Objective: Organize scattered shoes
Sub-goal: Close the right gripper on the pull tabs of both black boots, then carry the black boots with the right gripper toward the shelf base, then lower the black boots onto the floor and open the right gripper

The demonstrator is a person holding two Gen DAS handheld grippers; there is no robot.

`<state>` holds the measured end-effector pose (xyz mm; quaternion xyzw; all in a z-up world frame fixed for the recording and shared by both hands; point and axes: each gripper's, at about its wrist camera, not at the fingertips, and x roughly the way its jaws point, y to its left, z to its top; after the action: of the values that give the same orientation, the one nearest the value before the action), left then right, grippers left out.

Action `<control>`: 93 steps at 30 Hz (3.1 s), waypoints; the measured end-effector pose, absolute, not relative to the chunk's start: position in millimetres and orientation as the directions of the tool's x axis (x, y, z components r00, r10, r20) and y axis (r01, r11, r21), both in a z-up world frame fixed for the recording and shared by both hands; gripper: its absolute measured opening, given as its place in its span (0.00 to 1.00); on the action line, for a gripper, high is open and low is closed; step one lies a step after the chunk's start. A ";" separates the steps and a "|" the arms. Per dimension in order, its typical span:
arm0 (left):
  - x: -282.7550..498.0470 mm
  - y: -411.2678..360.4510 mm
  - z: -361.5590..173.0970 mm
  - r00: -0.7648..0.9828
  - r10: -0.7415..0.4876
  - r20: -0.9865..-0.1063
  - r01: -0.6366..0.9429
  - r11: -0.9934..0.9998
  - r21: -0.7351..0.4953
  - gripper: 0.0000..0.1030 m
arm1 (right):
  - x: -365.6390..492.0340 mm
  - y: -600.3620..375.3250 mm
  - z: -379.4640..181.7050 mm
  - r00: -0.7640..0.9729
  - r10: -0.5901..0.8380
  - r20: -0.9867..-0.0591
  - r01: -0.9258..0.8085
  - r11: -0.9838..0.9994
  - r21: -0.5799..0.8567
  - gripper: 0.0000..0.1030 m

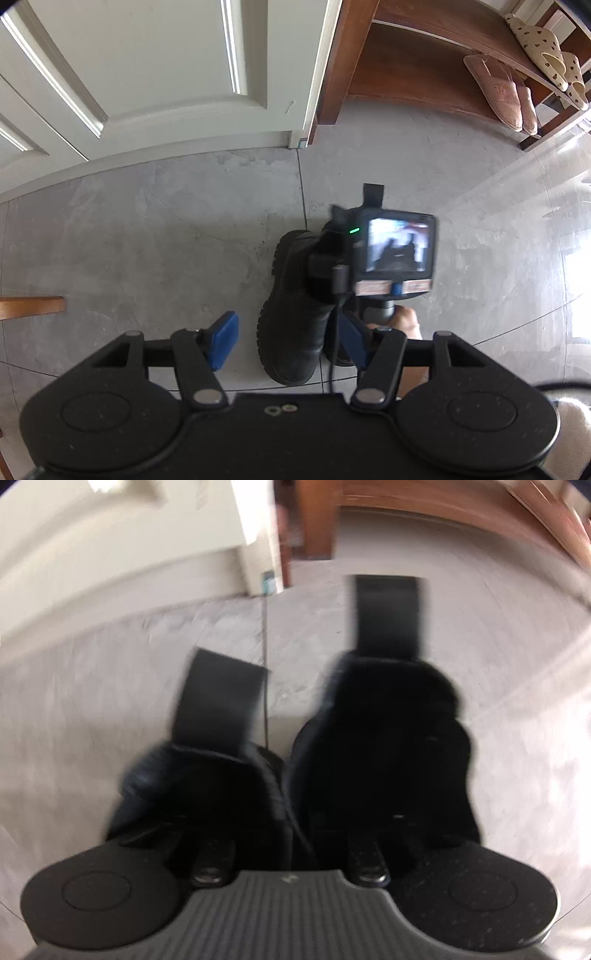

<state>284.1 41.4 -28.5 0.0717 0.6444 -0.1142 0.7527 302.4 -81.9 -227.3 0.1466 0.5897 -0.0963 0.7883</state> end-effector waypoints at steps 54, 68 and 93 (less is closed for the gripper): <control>326.2 -317.8 -221.6 0.332 -0.326 -0.885 0.742 0.670 0.031 0.58 | 379.4 -500.5 -211.7 0.403 0.177 -0.898 -0.010 0.982 0.189 0.63; 292.0 -305.5 -256.7 0.453 -0.278 -0.847 0.674 0.729 0.121 0.58 | 303.7 -586.7 -167.8 0.535 0.071 -0.842 0.124 0.979 0.161 0.90; 291.3 -322.9 -279.1 0.580 -0.114 -0.806 0.407 0.898 0.166 0.59 | 341.0 -552.8 -257.8 0.515 -0.074 -0.854 -0.136 0.976 -0.167 0.62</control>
<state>291.3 -322.9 -279.1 0.1689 0.4332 -0.1491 0.8727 341.0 -552.8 -257.8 -0.1069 0.4923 0.0180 0.8637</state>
